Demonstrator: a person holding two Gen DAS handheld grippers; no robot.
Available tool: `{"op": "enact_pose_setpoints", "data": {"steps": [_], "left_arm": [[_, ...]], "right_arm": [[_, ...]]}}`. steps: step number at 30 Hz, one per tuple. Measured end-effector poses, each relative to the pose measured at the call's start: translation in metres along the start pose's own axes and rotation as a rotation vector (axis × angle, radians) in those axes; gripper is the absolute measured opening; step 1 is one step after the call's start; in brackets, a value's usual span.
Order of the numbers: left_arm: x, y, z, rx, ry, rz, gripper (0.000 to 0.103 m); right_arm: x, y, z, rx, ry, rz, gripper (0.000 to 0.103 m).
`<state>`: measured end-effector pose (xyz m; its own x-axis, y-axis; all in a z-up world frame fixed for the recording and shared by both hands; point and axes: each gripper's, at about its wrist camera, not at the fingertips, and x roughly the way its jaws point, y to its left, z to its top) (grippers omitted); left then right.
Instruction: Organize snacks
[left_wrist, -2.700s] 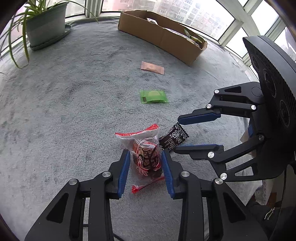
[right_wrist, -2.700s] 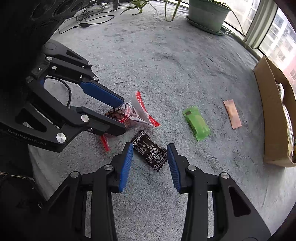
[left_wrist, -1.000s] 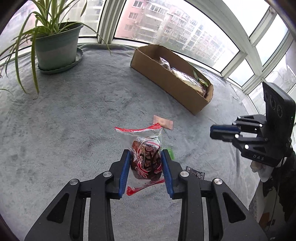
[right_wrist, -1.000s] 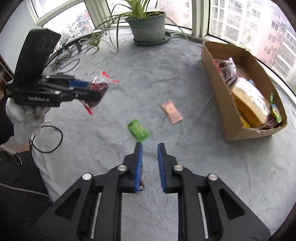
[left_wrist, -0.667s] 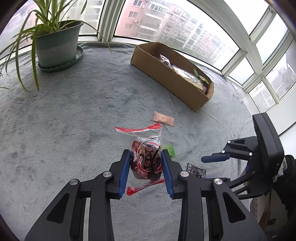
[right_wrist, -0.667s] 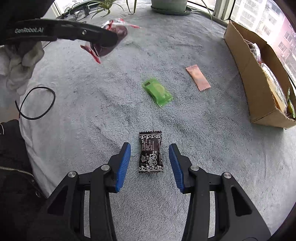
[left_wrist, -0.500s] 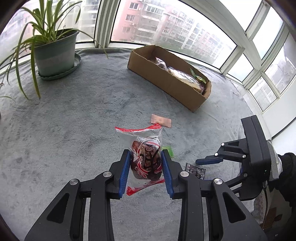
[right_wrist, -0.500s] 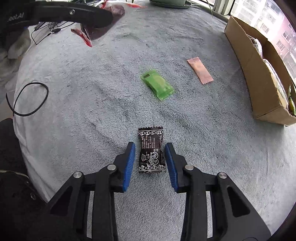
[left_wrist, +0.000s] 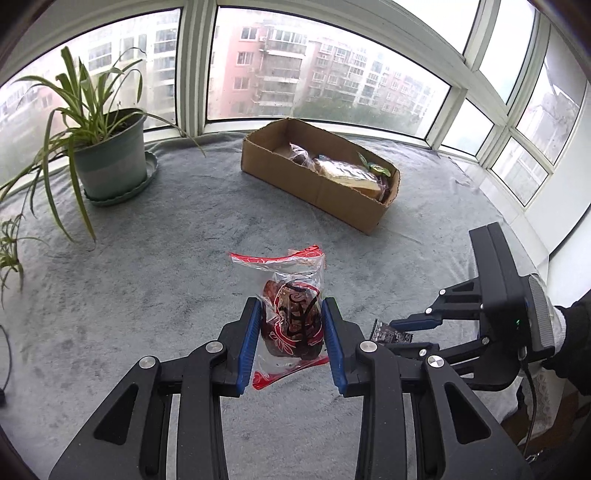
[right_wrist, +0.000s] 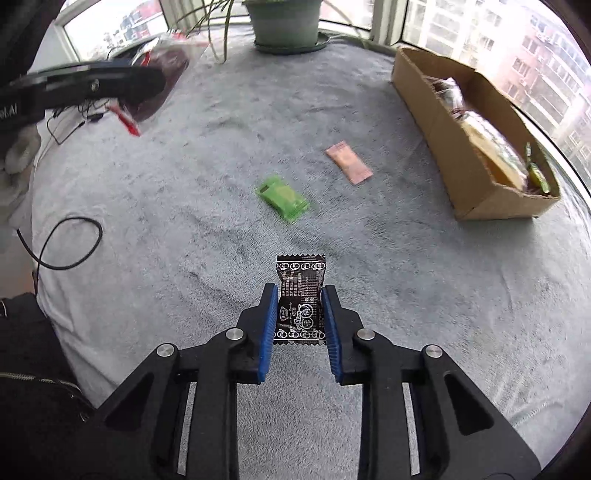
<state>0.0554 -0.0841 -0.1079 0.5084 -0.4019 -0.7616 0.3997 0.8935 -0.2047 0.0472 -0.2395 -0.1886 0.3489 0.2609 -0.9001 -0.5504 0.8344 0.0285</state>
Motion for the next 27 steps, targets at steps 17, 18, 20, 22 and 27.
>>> {"op": "enact_pose_setpoints", "data": {"steps": [17,18,20,22,27], "left_arm": [[-0.048,0.009,0.119,0.038,-0.183,0.024,0.032],[-0.047,0.011,0.131,0.033,-0.195,0.019,0.032],[-0.043,0.014,0.151,0.015,-0.214,0.009,0.032],[-0.035,0.016,0.17,0.008,-0.23,0.003,0.032],[0.003,0.013,0.195,-0.004,-0.219,-0.014,0.032]], "right_arm": [[-0.167,-0.122,0.095,0.11,-0.289,-0.332,0.025],[-0.172,-0.132,0.103,0.123,-0.301,-0.345,0.025],[-0.178,-0.152,0.119,0.14,-0.316,-0.378,0.025],[-0.178,-0.17,0.133,0.162,-0.324,-0.398,0.025],[-0.146,-0.198,0.15,0.224,-0.317,-0.35,0.025]]}}
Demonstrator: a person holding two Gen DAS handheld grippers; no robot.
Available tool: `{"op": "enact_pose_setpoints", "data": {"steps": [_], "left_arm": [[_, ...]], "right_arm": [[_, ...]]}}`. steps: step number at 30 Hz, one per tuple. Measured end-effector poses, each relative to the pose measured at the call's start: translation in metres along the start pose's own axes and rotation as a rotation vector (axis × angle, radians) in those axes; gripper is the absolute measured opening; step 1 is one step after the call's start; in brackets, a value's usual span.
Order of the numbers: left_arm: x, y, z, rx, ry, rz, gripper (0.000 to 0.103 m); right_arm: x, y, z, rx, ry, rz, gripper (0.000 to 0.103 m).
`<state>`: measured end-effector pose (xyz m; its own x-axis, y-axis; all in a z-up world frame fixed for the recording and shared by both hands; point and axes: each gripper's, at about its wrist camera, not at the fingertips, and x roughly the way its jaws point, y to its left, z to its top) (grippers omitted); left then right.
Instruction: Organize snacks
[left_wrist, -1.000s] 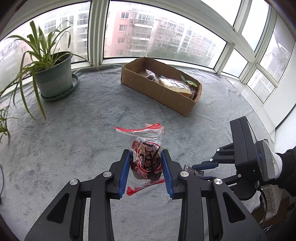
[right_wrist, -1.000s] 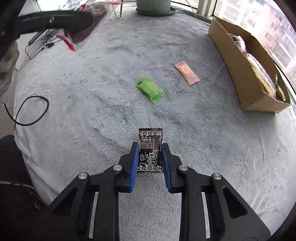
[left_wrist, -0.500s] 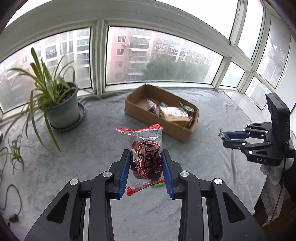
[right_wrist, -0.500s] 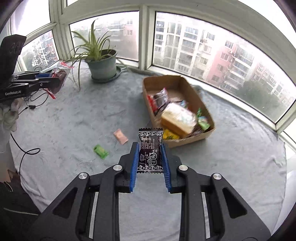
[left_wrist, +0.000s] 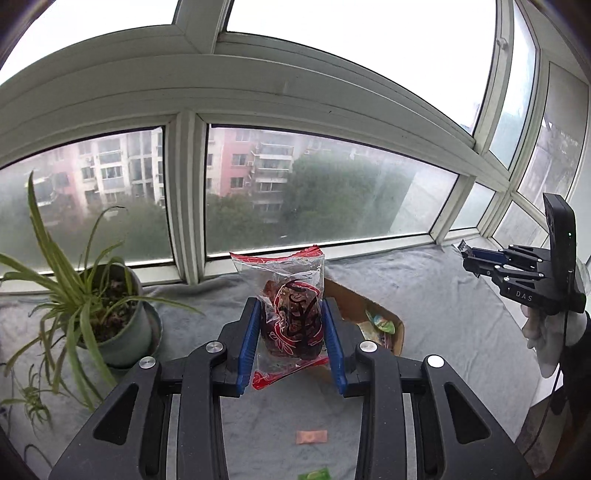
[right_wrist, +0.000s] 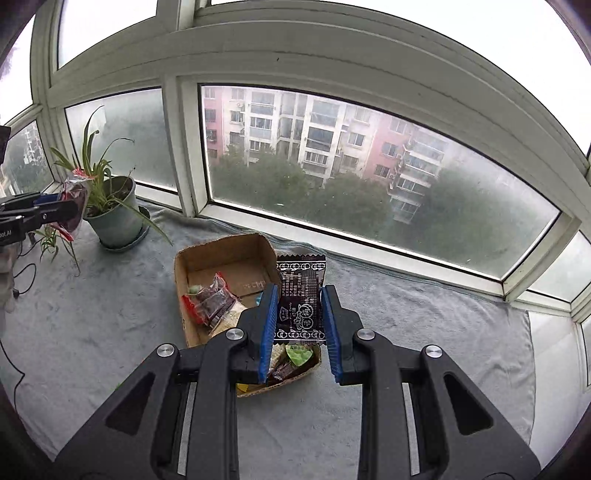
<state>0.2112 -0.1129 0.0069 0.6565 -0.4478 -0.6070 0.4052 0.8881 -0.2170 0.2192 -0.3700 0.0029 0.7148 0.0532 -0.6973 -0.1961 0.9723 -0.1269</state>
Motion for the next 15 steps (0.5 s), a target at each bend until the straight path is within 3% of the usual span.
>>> {"op": "enact_pose_setpoints", "data": {"steps": [9,15], "left_arm": [[0.095,-0.02,-0.021,-0.011,0.096,-0.068,0.032],[0.141,-0.027,-0.033,-0.008,0.151,-0.094,0.032]], "right_arm": [[0.099,0.012,-0.021,0.05,0.094,0.074,0.025],[0.142,0.009,-0.031,0.073,0.139,0.109,0.025]]}}
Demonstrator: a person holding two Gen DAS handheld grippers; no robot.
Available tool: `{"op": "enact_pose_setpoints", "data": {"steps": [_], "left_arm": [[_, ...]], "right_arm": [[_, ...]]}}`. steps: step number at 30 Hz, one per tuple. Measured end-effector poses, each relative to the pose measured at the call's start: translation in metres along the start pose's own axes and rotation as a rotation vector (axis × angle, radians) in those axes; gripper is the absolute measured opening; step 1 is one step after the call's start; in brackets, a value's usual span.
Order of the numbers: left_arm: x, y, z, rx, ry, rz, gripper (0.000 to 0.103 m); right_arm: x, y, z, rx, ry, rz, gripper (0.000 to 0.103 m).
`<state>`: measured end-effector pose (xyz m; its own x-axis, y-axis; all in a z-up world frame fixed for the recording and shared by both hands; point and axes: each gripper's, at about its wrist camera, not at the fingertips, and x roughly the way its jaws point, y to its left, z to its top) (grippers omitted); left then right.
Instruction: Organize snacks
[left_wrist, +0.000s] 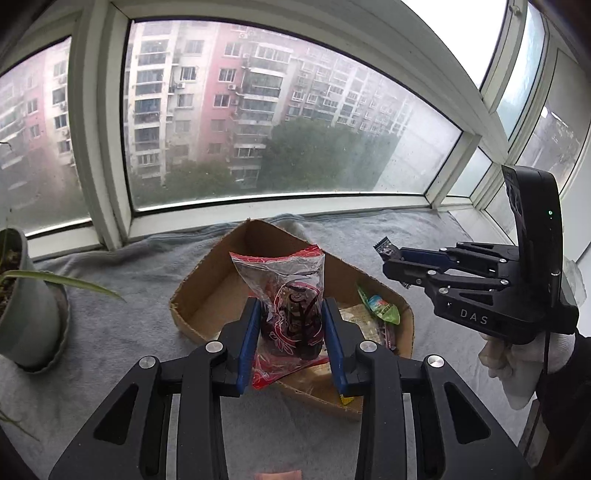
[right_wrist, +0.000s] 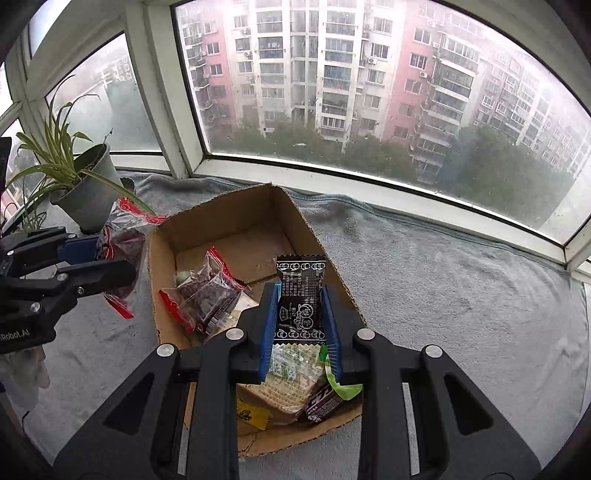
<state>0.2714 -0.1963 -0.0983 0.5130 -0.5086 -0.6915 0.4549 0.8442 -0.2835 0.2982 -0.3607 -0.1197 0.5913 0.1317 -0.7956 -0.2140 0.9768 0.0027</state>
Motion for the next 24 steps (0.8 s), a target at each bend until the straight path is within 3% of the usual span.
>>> {"op": "enact_pose_setpoints", "data": {"steps": [10,24], "left_arm": [[0.041,-0.002,-0.011,0.01,0.058,0.016,0.032],[0.054,-0.003,-0.013,0.021,0.083,0.035,0.032]], "right_arm": [[0.053,-0.011,-0.002,0.016,0.051,0.036,0.025],[0.064,-0.009,-0.004,0.0,0.061,0.048,0.027]]}}
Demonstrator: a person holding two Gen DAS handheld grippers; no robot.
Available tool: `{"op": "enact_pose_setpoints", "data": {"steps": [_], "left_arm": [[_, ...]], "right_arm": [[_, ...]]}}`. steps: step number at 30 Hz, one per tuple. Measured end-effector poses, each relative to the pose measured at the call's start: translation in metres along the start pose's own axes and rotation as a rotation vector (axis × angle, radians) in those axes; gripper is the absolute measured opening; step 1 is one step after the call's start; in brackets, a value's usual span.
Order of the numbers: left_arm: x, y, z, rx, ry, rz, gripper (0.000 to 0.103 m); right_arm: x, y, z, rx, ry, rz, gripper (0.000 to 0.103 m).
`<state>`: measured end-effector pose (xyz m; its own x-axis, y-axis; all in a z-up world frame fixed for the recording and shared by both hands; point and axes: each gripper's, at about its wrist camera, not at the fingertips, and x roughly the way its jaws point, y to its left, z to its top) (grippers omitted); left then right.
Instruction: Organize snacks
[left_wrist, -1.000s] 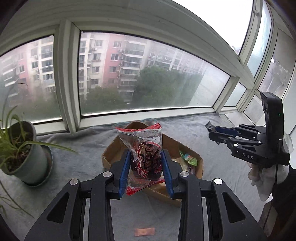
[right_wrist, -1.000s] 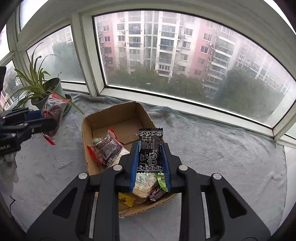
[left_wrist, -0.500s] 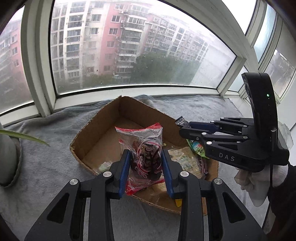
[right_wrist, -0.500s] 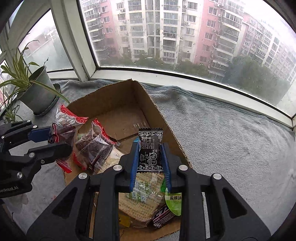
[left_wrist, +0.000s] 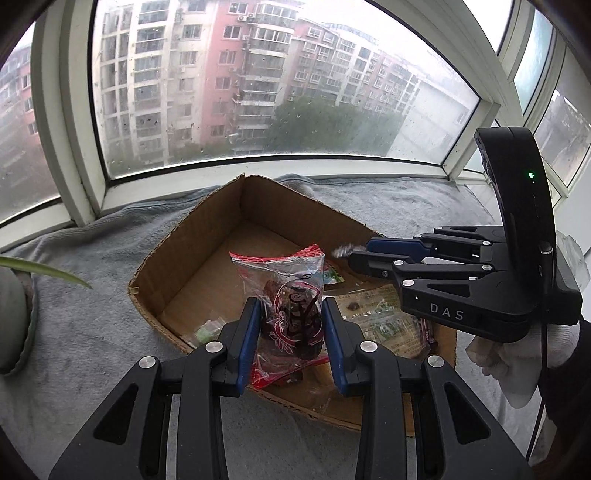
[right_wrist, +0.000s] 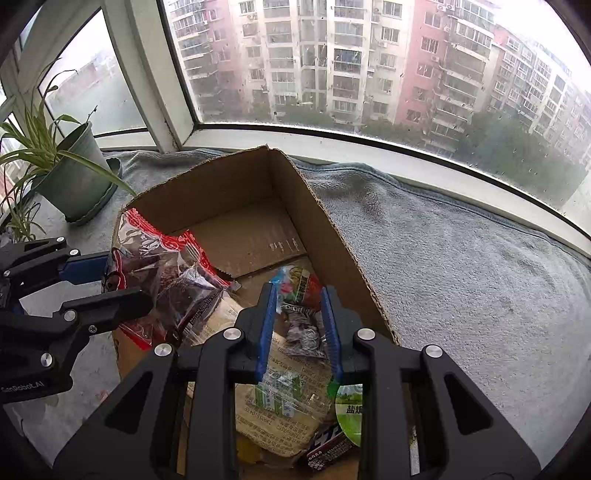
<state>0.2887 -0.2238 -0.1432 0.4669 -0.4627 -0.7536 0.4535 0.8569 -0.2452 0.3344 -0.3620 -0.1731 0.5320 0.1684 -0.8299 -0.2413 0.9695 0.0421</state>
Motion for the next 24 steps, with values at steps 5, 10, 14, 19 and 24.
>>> {"op": "enact_pose_setpoints", "data": {"steps": [5,10,14,19,24], "left_arm": [[-0.005,-0.003,0.0,0.011,-0.011,0.015,0.033],[-0.013,-0.005,-0.001,0.022,-0.016,0.02,0.033],[-0.021,-0.005,-0.001,0.021,-0.025,0.016,0.034],[-0.031,-0.006,0.004,0.029,-0.043,0.002,0.04],[-0.043,-0.004,0.006,0.022,-0.063,0.006,0.041]], "right_arm": [[-0.011,-0.002,-0.001,0.014,-0.028,-0.011,0.055],[-0.026,-0.002,-0.004,0.024,-0.045,-0.025,0.074],[-0.042,-0.004,-0.011,0.043,-0.063,-0.022,0.074],[-0.063,-0.013,-0.023,0.112,-0.084,-0.003,0.074],[-0.087,-0.02,-0.043,0.191,-0.133,0.056,0.074]]}}
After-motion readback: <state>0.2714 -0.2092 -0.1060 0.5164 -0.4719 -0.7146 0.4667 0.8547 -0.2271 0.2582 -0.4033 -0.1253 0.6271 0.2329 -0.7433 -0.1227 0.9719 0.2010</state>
